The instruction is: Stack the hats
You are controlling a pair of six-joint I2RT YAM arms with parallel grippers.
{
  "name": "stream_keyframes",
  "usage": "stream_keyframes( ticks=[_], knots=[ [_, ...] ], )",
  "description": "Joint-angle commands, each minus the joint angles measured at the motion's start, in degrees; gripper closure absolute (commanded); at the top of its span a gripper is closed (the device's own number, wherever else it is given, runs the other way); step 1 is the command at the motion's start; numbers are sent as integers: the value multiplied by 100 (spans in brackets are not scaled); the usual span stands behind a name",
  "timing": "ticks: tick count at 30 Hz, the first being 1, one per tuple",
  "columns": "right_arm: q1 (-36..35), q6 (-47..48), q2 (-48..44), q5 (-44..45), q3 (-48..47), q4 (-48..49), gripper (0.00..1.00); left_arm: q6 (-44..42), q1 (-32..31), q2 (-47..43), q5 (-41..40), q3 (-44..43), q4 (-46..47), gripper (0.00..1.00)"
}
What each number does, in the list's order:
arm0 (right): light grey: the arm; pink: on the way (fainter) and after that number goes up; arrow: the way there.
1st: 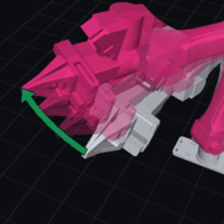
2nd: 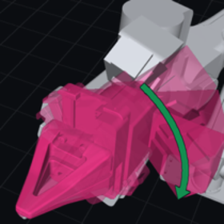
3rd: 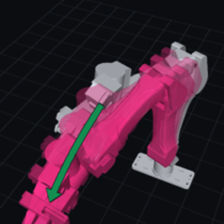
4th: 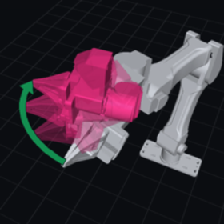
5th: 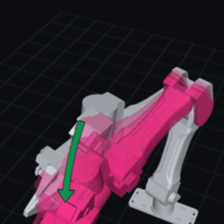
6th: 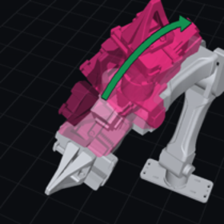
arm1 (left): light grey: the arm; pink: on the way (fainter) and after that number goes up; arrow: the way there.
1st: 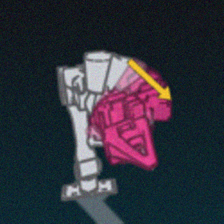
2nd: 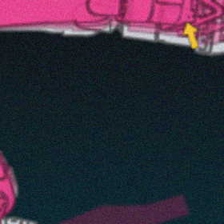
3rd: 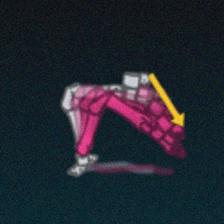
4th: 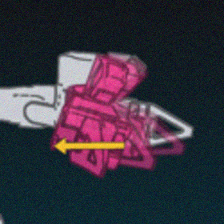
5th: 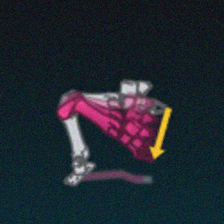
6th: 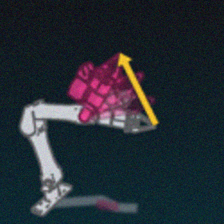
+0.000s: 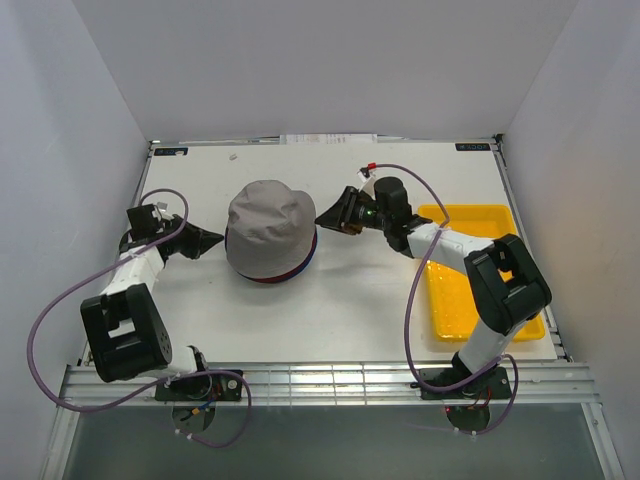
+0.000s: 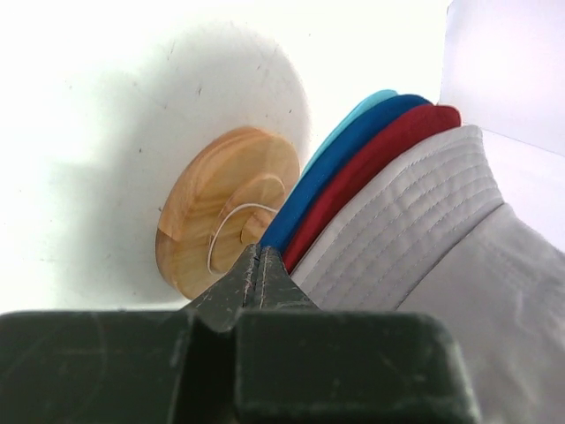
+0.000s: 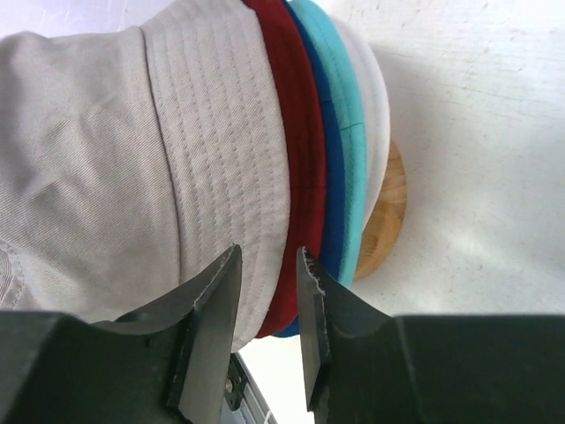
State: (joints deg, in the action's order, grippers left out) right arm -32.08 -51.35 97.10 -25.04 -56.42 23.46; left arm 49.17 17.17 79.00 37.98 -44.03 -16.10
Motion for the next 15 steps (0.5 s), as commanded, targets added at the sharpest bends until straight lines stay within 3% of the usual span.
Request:
stream_keyframes(
  ticks=[1, 8, 15],
  knots=[
    [114, 117, -95, -89, -202, 88, 62, -241, 32, 89, -1, -377, -16, 100],
    [158, 179, 221, -247, -764, -8, 47, -294, 32, 221, 78, -466, -16, 100],
    [158, 64, 705, -441, -1133, 106, 43, -311, 32, 63, 280, -422, -51, 100]
  ],
)
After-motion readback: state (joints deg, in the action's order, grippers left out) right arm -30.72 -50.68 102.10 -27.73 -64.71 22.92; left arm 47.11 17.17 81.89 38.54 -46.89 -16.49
